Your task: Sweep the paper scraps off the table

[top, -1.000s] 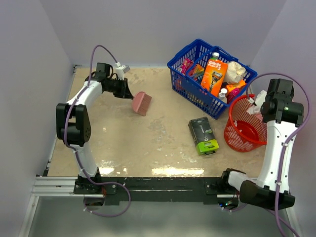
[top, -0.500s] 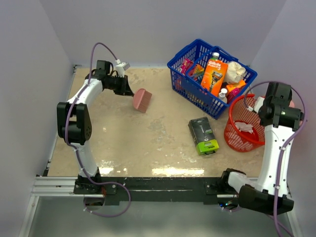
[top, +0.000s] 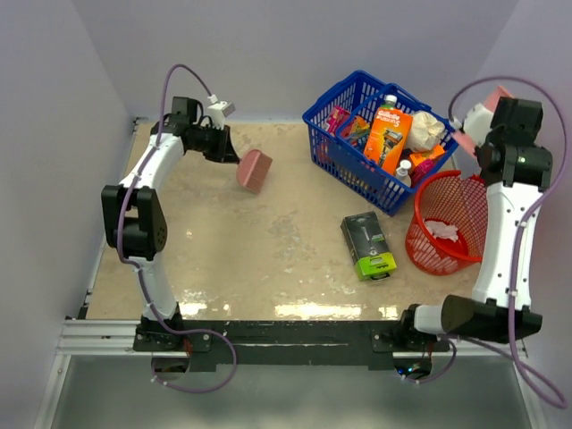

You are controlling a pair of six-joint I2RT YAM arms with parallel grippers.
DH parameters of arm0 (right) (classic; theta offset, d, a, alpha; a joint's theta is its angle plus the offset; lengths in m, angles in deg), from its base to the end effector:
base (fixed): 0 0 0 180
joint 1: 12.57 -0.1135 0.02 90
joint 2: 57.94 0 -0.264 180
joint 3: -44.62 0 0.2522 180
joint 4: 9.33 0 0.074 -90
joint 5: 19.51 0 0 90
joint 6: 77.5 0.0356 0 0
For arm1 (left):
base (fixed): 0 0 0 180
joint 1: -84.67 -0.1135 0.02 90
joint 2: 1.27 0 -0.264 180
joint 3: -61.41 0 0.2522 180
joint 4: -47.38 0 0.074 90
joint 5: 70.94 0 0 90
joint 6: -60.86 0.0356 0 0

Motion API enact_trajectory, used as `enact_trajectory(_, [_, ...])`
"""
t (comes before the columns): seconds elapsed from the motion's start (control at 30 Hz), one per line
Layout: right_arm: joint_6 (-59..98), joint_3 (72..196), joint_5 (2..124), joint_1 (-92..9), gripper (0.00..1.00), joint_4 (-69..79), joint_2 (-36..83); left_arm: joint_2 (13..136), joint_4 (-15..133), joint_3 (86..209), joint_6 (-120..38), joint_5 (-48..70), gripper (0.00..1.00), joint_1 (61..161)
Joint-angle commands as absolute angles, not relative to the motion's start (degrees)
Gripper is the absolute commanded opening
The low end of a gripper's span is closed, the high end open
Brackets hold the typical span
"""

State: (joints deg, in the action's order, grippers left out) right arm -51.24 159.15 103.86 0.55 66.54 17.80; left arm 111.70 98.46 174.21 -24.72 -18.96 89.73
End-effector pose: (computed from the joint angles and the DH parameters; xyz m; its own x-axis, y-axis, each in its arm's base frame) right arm 0.2237 -0.0723 0.4648 -0.8131 -0.5795 -0.0556 -0.2536 0.4385 -0.8622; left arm 0.4355 -0.0606 0.2762 -0.7396 0.1264 -0.6611 0.5120 0.7432 -0.4307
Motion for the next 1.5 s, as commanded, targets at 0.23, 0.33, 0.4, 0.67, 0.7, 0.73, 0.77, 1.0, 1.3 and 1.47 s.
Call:
enact_trajectory(0.23, [-24.9,164.8,89.5,-34.1,0.0,50.1,25.5,107.4,111.4,176.9,-15.3,-25.0,0.0,89.8])
enact_trajectory(0.33, [-23.4,162.8,77.0,-39.1,0.0,51.6,26.5,106.9,116.6,176.5,-12.7,-27.2,0.0,88.5])
enact_trajectory(0.4, [-22.8,160.7,74.3,-41.9,0.0,51.2,27.5,107.0,121.2,176.5,-9.4,-28.9,0.0,87.0])
enact_trajectory(0.67, [-22.0,152.1,69.9,-49.4,0.02,52.7,35.7,107.4,124.8,171.0,-8.2,-29.3,0.0,80.9])
enact_trajectory(0.7, [-21.6,151.6,69.9,-50.2,0.02,52.8,38.1,107.4,124.5,169.3,-8.3,-28.8,0.0,80.9])
enact_trajectory(0.73, [-20.6,151.7,69.9,-50.5,0.02,52.9,39.3,107.5,124.3,168.5,-8.7,-27.9,0.0,80.8])
enact_trajectory(0.77, [-19.5,151.6,70.4,-50.6,0.02,52.5,40.3,107.8,124.1,168.0,-9.1,-27.1,0.0,80.8])
enact_trajectory(1.0, [-11.1,150.1,73.0,-50.6,0.01,51.4,47.1,109.1,125.4,166.7,-9.9,-18.7,0.0,80.9])
enact_trajectory(1.3, [-9.5,146.6,72.7,-51.1,0.02,52.1,46.8,108.9,121.9,166.6,-12.1,-6.2,0.02,80.9])
enact_trajectory(1.47, [-8.7,144.2,70.8,-51.2,0.02,52.5,47.0,109.4,119.7,165.3,-12.4,-4.5,0.21,80.9])
